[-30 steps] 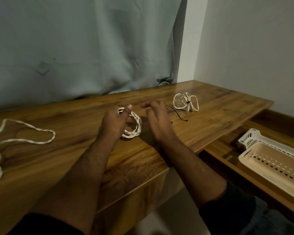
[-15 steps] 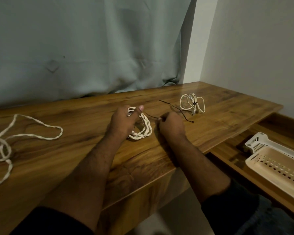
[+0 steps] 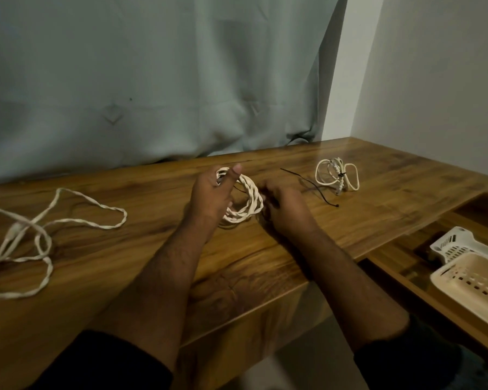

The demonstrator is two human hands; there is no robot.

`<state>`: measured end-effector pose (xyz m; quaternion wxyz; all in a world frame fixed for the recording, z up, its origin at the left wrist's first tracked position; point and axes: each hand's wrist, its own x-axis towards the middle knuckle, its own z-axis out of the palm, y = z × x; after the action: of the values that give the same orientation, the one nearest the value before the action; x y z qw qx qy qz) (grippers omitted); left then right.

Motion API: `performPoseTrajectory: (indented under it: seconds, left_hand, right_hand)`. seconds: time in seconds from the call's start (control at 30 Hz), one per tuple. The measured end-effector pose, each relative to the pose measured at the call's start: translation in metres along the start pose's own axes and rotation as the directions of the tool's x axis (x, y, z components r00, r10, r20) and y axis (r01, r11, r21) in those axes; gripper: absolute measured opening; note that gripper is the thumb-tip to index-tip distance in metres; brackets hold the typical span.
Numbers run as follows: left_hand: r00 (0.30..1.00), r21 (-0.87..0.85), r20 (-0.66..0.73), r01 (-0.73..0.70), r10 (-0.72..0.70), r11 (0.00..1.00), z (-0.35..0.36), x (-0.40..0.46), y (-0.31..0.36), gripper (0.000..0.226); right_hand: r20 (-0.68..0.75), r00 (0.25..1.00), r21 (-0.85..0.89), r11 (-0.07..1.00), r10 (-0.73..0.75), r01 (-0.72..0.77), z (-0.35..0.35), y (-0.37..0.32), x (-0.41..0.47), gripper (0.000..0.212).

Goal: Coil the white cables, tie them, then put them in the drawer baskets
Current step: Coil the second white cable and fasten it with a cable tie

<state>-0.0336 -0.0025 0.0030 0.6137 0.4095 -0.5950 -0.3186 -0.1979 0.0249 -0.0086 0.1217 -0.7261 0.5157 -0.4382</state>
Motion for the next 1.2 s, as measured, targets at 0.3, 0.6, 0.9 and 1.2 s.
performPoseTrajectory:
  seconds: [0.3, 0.6, 0.9, 1.2]
  left_hand:
    - [0.982, -0.025, 0.186, 0.026, -0.021, 0.999, 0.002, 0.001, -0.007, 0.027]
    - [0.983, -0.085, 0.156, 0.112, -0.098, 0.99, -0.002, -0.002, 0.001, 0.025]
    - [0.977, -0.297, 0.08, 0.211, -0.196, 0.931, -0.005, 0.002, 0.006, 0.033]
    - [0.953, -0.215, 0.154, 0.29, -0.261, 0.933, 0.0, -0.003, 0.008, 0.031]
  right_hand:
    - [0.03, 0.999, 0.206, 0.977, 0.045, -0.05, -0.001, 0.008, 0.0, 0.019]
    - [0.018, 0.997, 0.008, 0.997, 0.074, -0.074, 0.0, 0.011, 0.005, 0.021]
    - [0.077, 0.997, -0.081, 0.997, 0.021, -0.015, 0.004, 0.005, 0.002, 0.028]
    - [-0.01, 0.998, -0.052, 0.996, 0.066, -0.066, 0.001, 0.005, 0.003, 0.02]
